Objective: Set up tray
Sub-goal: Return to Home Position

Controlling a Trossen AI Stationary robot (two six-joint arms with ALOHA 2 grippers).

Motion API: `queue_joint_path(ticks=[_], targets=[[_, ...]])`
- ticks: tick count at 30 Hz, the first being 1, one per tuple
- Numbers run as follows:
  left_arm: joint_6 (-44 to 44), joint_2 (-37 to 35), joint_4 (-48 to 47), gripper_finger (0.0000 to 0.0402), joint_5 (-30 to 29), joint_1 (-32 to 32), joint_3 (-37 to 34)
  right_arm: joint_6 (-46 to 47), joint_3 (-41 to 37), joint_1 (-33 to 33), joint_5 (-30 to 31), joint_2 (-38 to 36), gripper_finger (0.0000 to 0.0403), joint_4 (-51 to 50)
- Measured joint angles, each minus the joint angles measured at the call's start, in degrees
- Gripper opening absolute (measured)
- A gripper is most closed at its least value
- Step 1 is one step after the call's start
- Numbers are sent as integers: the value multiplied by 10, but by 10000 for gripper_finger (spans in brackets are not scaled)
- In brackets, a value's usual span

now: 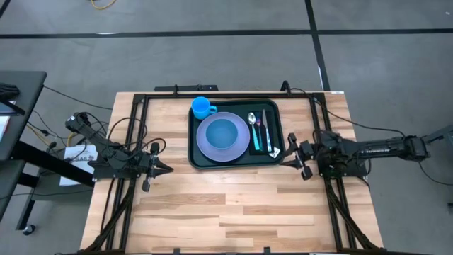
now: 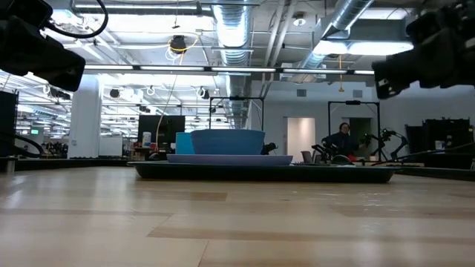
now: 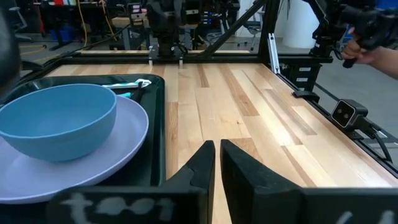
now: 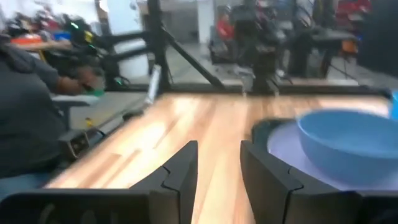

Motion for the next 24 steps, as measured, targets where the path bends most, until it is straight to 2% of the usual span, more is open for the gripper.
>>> queue_joint_path(ticks=[6,9,24], targets=[[3,0,-1,15,-4,0,0,50,0,-5,109,1,113,-103],[4,2,-2,15,-5,0,0,80,0,-5,147,1,113,-124],[13,1,-1,15,9,0,0,134,-1,-5,148,1,113,-129]])
